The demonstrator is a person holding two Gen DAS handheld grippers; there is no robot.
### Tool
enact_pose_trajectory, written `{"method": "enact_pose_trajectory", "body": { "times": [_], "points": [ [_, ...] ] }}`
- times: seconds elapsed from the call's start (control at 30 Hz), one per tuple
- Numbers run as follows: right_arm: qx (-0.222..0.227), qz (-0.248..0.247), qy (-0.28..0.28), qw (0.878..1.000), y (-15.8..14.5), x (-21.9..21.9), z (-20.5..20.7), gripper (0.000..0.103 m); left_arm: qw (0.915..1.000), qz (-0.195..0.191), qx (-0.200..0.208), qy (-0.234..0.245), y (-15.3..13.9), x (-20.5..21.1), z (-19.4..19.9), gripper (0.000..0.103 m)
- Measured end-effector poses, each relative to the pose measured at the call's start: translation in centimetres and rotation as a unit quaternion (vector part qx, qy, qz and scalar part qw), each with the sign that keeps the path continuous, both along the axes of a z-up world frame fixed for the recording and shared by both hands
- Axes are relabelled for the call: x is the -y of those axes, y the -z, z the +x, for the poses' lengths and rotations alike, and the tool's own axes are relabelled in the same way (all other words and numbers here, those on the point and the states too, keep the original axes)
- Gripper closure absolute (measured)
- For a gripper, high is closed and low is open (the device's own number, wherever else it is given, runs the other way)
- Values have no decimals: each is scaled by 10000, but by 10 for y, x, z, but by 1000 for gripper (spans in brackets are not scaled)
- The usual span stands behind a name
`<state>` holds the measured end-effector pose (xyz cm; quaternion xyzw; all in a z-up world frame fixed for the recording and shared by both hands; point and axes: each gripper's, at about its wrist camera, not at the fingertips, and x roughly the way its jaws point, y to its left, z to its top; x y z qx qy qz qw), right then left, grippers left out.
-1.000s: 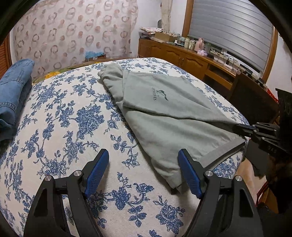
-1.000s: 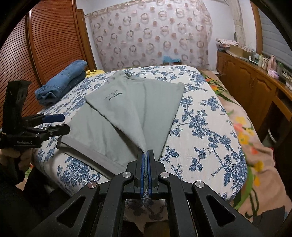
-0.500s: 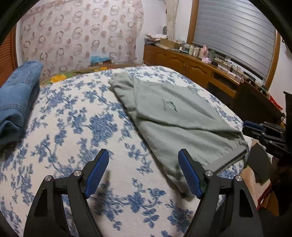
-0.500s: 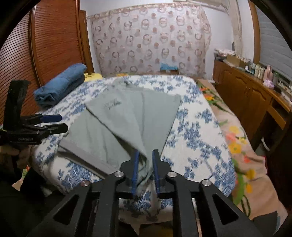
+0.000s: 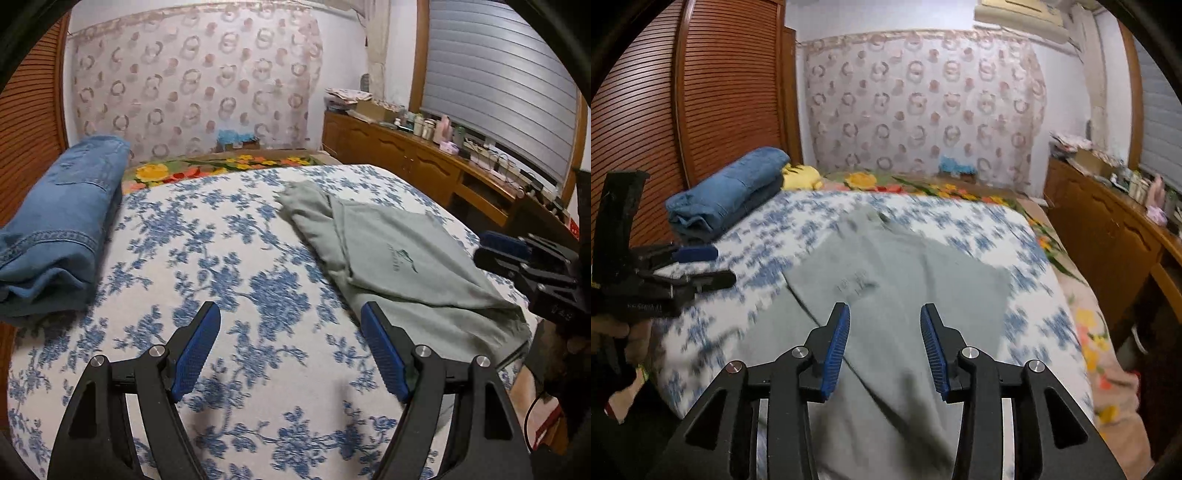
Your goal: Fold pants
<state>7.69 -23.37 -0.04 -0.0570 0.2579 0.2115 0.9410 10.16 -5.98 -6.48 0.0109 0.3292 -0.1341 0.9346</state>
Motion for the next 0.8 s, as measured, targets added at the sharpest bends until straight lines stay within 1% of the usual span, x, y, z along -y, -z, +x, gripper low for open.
{"method": "enact_pose_trajectory", "body": {
  "times": [0.13,0.23,0.37,0.47,0.63,0.8],
  "points": [
    [99,74,-75,9999,0,-16,17,62,10000,-24,49,-65,-1,-7,1,24],
    [121,-58,-147,9998,5,-31,30,62,9999,-54,47,-97,-2,-10,1,24],
    [-163,-152,-312,9993,11,-40,48,62,9999,-74,52,-126,-2,-13,2,24],
    [-184,-385,-265,9987,14,-49,61,62,9998,-92,48,-145,-1,-15,3,24],
    [-514,-533,-588,9955,16,-61,81,62,9998,-93,43,-183,-1,-18,3,24],
    [-656,-697,-828,9920,19,-73,90,62,9997,-111,23,-211,0,-20,4,24]
  ]
}}
